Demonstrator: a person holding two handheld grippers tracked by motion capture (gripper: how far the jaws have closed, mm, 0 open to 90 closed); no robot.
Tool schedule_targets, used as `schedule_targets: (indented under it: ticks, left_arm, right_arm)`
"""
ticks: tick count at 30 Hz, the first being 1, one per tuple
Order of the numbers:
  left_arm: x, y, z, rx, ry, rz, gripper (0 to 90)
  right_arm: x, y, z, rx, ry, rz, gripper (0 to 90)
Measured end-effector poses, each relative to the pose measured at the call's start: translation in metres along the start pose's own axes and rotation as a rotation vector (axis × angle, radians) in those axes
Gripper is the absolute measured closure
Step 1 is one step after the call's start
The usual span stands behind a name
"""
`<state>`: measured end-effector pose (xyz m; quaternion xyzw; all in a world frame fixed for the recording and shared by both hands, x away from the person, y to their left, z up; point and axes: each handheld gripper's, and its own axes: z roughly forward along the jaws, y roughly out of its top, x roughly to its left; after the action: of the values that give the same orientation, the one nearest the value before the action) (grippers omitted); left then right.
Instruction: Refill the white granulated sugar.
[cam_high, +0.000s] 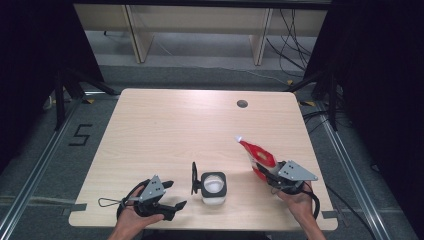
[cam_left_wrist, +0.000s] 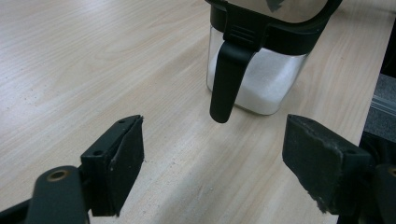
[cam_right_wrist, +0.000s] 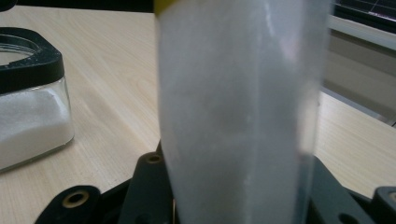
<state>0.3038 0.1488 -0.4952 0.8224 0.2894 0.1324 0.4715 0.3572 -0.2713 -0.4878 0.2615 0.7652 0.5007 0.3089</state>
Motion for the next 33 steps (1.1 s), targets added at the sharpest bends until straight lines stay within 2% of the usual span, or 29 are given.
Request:
schedule_targets:
  ticks: [2,3,6,9,10,11,12,13,14,15,16,17,18,19,20,21,24,25,26,27,29,30,31,32,33]
  left_arm:
    - [0.0,0.0,0.0,-0.003,-0.003,-0.006,20.3]
    - [-0.001,0.0,0.0,0.0,0.003,-0.012,20.3]
    - [0.0,0.0,0.0,-0.005,0.004,-0.004,20.3]
    - [-0.001,0.0,0.0,-0.004,0.005,-0.006,20.3]
    - [0.0,0.0,0.0,0.001,0.001,0.003,20.3]
    - [-0.001,0.0,0.0,-0.001,0.003,-0.012,20.3]
    - [-0.001,0.0,0.0,-0.001,0.0,-0.011,20.3]
    - [-0.001,0.0,0.0,-0.001,0.004,-0.01,20.4]
    - [-0.001,0.0,0.0,-0.001,0.003,-0.01,20.3]
    - [-0.001,0.0,0.0,-0.006,0.003,-0.015,20.3]
    - [-0.001,0.0,0.0,-0.003,0.001,-0.014,20.3]
    - [-0.001,0.0,0.0,0.001,0.003,-0.01,20.3]
    - [-0.001,-0.001,0.001,-0.006,-0.001,-0.012,20.3]
    - [-0.001,0.0,0.001,-0.004,-0.003,-0.013,20.3]
    - [-0.001,0.0,0.0,-0.001,0.002,-0.01,20.3]
    - [-0.001,0.0,0.0,-0.001,0.003,-0.011,20.3]
    - [0.0,0.0,0.0,0.004,0.007,0.004,20.3]
    - [0.001,-0.001,0.001,0.0,0.01,0.011,20.3]
    - [0.0,-0.001,0.001,0.001,0.01,0.007,20.3]
    - [-0.001,-0.001,0.001,-0.012,0.001,-0.005,20.3]
    - [-0.001,0.0,0.001,-0.004,0.005,-0.005,20.3]
    - [0.0,0.0,0.0,0.002,0.005,0.002,20.3]
    - [0.0,0.0,0.0,0.002,0.005,0.003,20.3]
    - [0.0,0.0,0.0,0.002,0.006,0.002,20.3]
    - [0.0,0.0,0.0,0.002,0.006,0.003,20.3]
  right_arm:
    - [-0.002,-0.001,-0.002,0.0,-0.004,-0.001,66.6]
    - [-0.002,-0.003,-0.003,-0.017,-0.017,0.024,66.7]
    - [-0.004,-0.004,-0.009,0.0,-0.028,0.049,66.7]
    - [-0.007,-0.006,-0.012,-0.004,-0.041,0.048,66.6]
    - [-0.006,-0.007,-0.013,-0.01,-0.054,0.081,66.6]
    - [-0.009,-0.007,-0.013,-0.014,-0.044,0.07,66.4]
    - [-0.008,-0.007,-0.015,-0.002,-0.045,0.092,66.3]
    - [-0.008,-0.007,-0.016,0.002,-0.031,0.095,66.2]
    - [-0.009,-0.008,-0.017,-0.006,-0.039,0.089,65.9]
    - [-0.006,-0.008,-0.018,0.0,-0.044,0.133,65.5]
    - [-0.009,-0.009,-0.018,-0.027,-0.037,0.107,65.1]
    - [-0.009,-0.009,-0.019,-0.016,-0.044,0.109,64.7]
    - [-0.009,-0.009,-0.02,-0.031,-0.055,0.115,63.9]
    - [-0.006,-0.009,-0.024,0.003,-0.047,0.178,62.8]
    - [-0.008,-0.009,-0.024,-0.023,-0.051,0.155,61.6]
    - [-0.006,-0.008,-0.027,-0.009,-0.054,0.186,60.6]
    - [-0.002,-0.005,-0.032,-0.009,-0.062,0.17,55.9]
    - [-0.001,-0.005,-0.033,-0.011,-0.057,0.185,53.3]
    - [-0.001,-0.004,-0.035,-0.004,-0.072,0.175,51.1]
    - [0.001,-0.004,-0.036,-0.009,-0.069,0.209,49.1]
    - [0.002,-0.003,-0.04,-0.023,-0.089,0.236,44.1]
    - [0.002,-0.003,-0.042,-0.035,-0.078,0.256,42.5]
    - [0.004,-0.003,-0.045,-0.014,-0.092,0.266,40.8]
    - [0.006,-0.003,-0.048,-0.003,-0.106,0.269,39.3]
    - [0.004,-0.003,-0.048,-0.017,-0.103,0.234,37.7]
